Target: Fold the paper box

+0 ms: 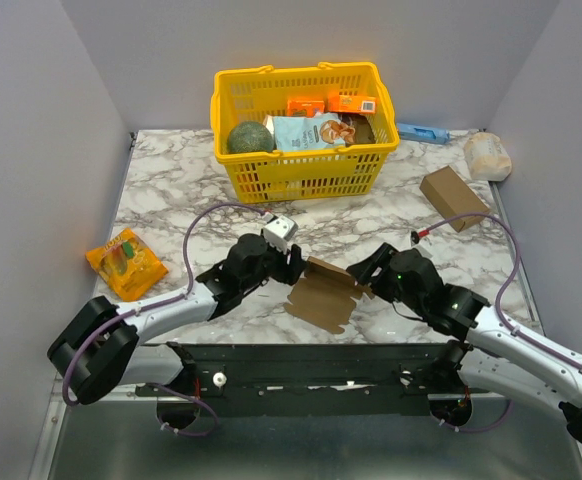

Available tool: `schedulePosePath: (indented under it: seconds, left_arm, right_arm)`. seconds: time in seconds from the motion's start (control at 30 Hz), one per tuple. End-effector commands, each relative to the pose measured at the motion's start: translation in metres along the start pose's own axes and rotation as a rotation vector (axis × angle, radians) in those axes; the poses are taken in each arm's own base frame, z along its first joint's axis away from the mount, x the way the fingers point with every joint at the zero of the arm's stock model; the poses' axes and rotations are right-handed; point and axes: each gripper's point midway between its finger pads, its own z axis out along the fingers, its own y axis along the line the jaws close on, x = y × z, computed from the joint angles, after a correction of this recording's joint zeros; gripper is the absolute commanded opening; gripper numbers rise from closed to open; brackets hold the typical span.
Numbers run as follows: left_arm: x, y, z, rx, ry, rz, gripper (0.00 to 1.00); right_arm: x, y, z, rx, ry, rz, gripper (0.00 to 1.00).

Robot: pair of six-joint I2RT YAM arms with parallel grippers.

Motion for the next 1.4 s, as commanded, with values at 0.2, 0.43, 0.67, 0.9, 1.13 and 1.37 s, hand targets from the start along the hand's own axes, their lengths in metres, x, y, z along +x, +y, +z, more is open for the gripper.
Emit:
schedulePosePath:
  seconds: [0.2,0.43,0.67,0.9,1.13,1.37]
  left_arm:
    - [-0.036,-0.001,0.000,0.069,-0.027,-0.293,0.74]
    - [-0.026,0.005,0.024,0.110,0.008,-0.408,0.73]
    - [-0.010,0.001,0.040,0.151,0.057,-0.455,0.69]
    - [0.002,0.003,0.036,0.141,0.071,-0.466,0.67]
    - [0.003,0.000,0.033,0.160,0.058,-0.487,0.71]
    - [0.009,-0.002,0.027,0.175,0.054,-0.485,0.62]
  right_arm:
    - [-0.009,-0.001,-0.004,0.042,-0.019,-0.086,0.68]
    - [-0.006,-0.001,-0.004,0.034,-0.007,-0.073,0.68]
    - [0.001,-0.010,0.000,0.057,0.010,-0.066,0.68]
    - [-0.001,-0.009,0.000,0.057,0.003,-0.064,0.68]
    - [0.002,-0.008,0.002,0.054,0.012,-0.064,0.68]
    - [0.001,-0.010,0.000,0.053,0.005,-0.054,0.68]
